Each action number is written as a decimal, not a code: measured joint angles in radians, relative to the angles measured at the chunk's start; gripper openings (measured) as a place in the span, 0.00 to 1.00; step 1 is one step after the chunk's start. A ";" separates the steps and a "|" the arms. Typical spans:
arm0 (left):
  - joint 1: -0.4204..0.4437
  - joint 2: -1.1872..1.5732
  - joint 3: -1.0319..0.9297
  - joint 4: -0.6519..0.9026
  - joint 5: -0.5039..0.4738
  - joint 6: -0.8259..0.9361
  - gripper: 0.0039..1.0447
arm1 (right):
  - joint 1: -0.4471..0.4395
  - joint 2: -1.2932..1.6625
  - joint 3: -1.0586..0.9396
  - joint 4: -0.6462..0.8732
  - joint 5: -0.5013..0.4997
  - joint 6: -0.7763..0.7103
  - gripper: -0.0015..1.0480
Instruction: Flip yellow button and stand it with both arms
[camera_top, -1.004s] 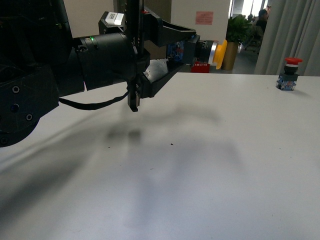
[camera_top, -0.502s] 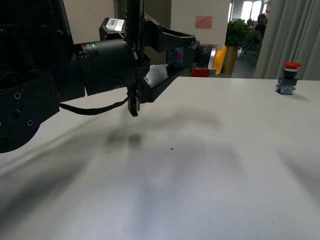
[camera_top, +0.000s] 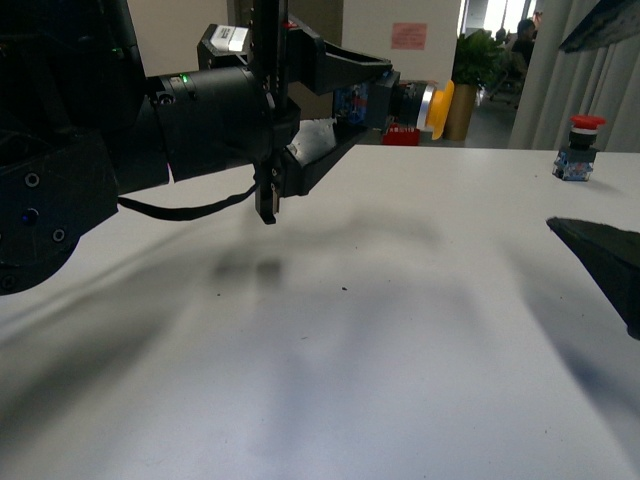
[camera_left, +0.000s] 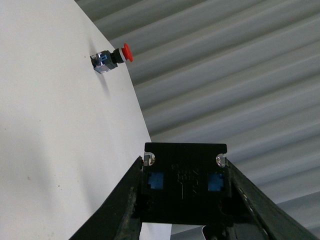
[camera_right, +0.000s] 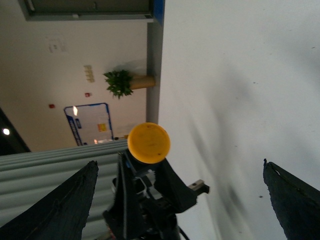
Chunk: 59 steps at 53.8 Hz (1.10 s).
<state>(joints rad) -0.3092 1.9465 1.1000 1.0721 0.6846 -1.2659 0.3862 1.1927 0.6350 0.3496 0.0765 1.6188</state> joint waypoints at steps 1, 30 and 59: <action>0.000 0.000 0.000 0.000 0.000 0.000 0.34 | 0.000 0.003 0.000 0.008 0.001 0.012 0.93; 0.000 0.000 0.000 0.000 0.000 0.000 0.34 | 0.068 0.198 0.112 0.129 0.047 0.114 0.93; 0.000 0.000 0.000 0.000 0.000 0.000 0.34 | 0.101 0.298 0.204 0.157 0.084 0.114 0.93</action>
<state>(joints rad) -0.3092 1.9465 1.1000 1.0721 0.6846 -1.2659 0.4877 1.4902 0.8391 0.5064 0.1600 1.7332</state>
